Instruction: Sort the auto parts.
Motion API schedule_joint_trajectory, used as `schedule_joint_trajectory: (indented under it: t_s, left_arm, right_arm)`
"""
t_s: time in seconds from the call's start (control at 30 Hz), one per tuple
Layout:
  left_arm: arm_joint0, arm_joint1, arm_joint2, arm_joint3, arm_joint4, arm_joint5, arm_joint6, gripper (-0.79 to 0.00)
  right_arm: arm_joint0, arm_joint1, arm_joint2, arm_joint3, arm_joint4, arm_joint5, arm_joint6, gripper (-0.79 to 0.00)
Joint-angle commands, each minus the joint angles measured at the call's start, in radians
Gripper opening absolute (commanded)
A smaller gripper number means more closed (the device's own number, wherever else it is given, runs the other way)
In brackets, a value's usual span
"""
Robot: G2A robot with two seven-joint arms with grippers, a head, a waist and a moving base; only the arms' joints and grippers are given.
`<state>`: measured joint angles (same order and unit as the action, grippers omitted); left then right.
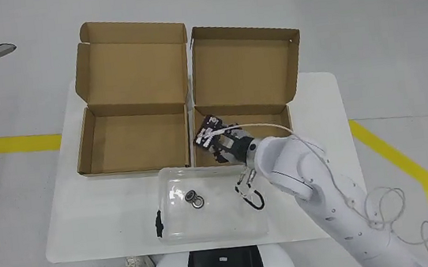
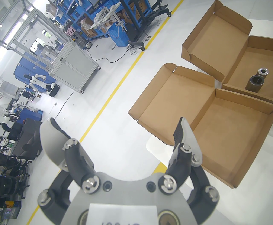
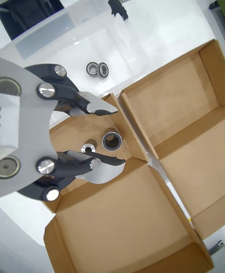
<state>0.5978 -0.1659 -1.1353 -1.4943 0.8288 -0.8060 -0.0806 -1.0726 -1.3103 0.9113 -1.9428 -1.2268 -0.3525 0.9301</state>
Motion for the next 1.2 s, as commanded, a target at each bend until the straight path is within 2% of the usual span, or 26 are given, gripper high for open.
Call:
schedule_joint_trajectory:
  t_s: [0.0, 0.07, 0.37, 0.53, 0.67, 0.87, 1.17]
  left_arm:
    - [0.000, 0.000, 0.000, 0.000, 0.000, 0.000, 0.000, 0.000]
    - [0.000, 0.000, 0.000, 0.000, 0.000, 0.000, 0.000, 0.000]
    - [0.000, 0.000, 0.000, 0.000, 0.000, 0.000, 0.000, 0.000]
    - [0.000, 0.000, 0.000, 0.000, 0.000, 0.000, 0.000, 0.000]
    - [0.000, 0.000, 0.000, 0.000, 0.000, 0.000, 0.000, 0.000]
    - [0.000, 0.000, 0.000, 0.000, 0.000, 0.000, 0.000, 0.000]
    - [0.000, 0.000, 0.000, 0.000, 0.000, 0.000, 0.000, 0.000]
  right_arm:
    - [-0.014, 0.005, 0.005, -0.033, -0.003, -0.034, -0.014, -0.443]
    - [-0.036, 0.011, 0.013, -0.053, 0.009, -0.093, -0.060, -0.446]
    - [-0.198, 0.044, 0.049, -0.080, -0.017, -0.242, -0.218, -0.443]
    - [-0.246, 0.054, 0.023, -0.064, -0.051, -0.288, -0.239, -0.437]
    - [-0.261, 0.055, -0.007, -0.035, -0.057, -0.284, -0.218, -0.431]
    - [-0.251, 0.049, -0.051, 0.034, -0.039, -0.221, -0.179, -0.428]
    - [-0.167, 0.020, -0.152, 0.167, -0.017, -0.152, -0.158, -0.431]
